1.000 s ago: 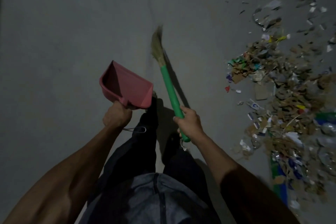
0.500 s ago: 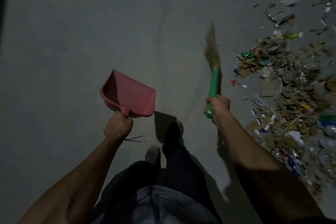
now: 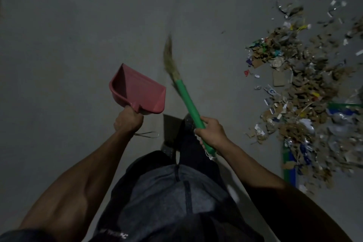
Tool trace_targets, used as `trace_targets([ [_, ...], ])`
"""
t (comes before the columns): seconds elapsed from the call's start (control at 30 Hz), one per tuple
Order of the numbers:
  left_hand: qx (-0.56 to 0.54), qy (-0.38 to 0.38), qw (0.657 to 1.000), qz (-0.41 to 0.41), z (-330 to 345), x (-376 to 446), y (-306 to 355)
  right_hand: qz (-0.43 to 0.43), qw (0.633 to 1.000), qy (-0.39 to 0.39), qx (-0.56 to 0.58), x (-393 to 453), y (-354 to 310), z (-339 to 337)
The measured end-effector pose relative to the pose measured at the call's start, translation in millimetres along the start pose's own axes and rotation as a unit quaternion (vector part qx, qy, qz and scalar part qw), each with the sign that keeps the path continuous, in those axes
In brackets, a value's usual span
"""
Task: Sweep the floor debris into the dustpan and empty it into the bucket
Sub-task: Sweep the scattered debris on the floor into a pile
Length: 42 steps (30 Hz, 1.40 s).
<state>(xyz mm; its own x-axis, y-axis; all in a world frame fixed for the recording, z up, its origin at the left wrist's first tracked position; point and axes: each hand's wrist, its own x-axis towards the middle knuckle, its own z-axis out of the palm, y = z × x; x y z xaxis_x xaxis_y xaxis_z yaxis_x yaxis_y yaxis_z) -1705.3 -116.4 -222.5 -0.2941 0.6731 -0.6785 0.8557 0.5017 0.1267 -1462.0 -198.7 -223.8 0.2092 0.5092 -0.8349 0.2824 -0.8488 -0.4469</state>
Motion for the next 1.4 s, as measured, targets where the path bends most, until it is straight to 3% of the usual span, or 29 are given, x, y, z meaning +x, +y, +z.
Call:
trace_targets([
  [0.17, 0.005, -0.008, 1.000, 0.014, 11, -13, -31, 0.063, 0.998, -0.020, 0.017, -17, 42, 9],
  [0.33, 0.009, -0.010, 0.999, 0.029, 26, -21, -52, 0.109, 0.987, 0.076, 0.088, -6, 78, -19],
  [0.5, 0.016, -0.018, 0.998, 0.052, 38, -28, -49, 0.080, 0.976, 0.168, 0.115, 6, 87, -52],
  [0.63, 0.020, -0.027, 0.997, 0.075, 44, -38, -31, 0.049, 0.972, 0.194, 0.126, -3, 89, -55],
  [0.83, -0.026, -0.048, 0.991, 0.124, 51, -49, 14, 0.008, 0.987, 0.159, 0.010, -10, 107, -73],
  [1.0, -0.076, -0.055, 0.987, 0.133, 77, -54, 70, 0.030, 0.993, 0.115, -0.026, 22, 133, -123],
  [1.4, -0.205, -0.049, 0.976, 0.047, 203, -93, 265, 0.081, 0.978, 0.129, 0.141, 158, 186, -374],
])
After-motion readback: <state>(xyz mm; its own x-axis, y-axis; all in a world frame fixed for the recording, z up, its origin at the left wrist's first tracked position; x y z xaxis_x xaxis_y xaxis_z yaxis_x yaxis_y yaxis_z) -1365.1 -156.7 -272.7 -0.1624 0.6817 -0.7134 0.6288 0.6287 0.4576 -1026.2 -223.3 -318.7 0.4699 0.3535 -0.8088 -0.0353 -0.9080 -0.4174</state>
